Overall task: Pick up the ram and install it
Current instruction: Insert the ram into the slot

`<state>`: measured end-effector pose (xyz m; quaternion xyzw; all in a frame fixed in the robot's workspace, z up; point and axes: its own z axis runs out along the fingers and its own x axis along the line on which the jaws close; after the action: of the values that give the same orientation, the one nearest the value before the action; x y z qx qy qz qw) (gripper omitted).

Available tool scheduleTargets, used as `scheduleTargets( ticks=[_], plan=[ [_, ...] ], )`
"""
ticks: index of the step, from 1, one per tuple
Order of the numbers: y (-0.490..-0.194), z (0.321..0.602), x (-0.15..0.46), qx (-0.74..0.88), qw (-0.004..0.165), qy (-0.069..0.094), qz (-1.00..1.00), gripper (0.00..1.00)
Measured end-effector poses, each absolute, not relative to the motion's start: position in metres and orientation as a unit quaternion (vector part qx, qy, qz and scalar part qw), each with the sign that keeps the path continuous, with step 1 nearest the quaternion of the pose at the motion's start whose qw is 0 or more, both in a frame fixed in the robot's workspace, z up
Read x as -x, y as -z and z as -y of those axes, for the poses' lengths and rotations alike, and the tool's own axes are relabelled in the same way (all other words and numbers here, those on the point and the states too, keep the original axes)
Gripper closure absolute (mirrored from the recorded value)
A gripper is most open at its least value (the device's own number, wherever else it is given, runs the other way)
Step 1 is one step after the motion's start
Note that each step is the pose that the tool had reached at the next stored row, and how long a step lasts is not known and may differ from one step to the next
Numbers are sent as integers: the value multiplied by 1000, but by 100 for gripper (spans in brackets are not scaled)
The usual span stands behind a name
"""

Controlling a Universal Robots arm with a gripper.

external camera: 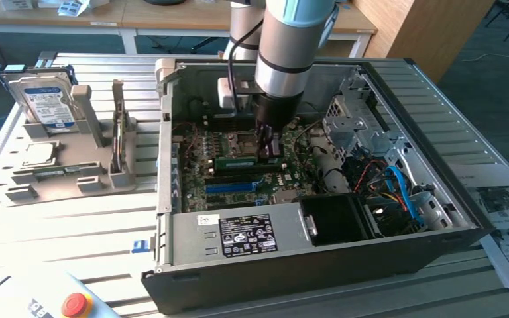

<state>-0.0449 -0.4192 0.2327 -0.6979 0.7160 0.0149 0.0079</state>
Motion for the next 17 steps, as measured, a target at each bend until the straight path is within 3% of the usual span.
scheduleTargets(
  ticks=[17],
  plan=[
    [-231, 418, 45, 698, 8, -15, -716, 88]
  ],
)
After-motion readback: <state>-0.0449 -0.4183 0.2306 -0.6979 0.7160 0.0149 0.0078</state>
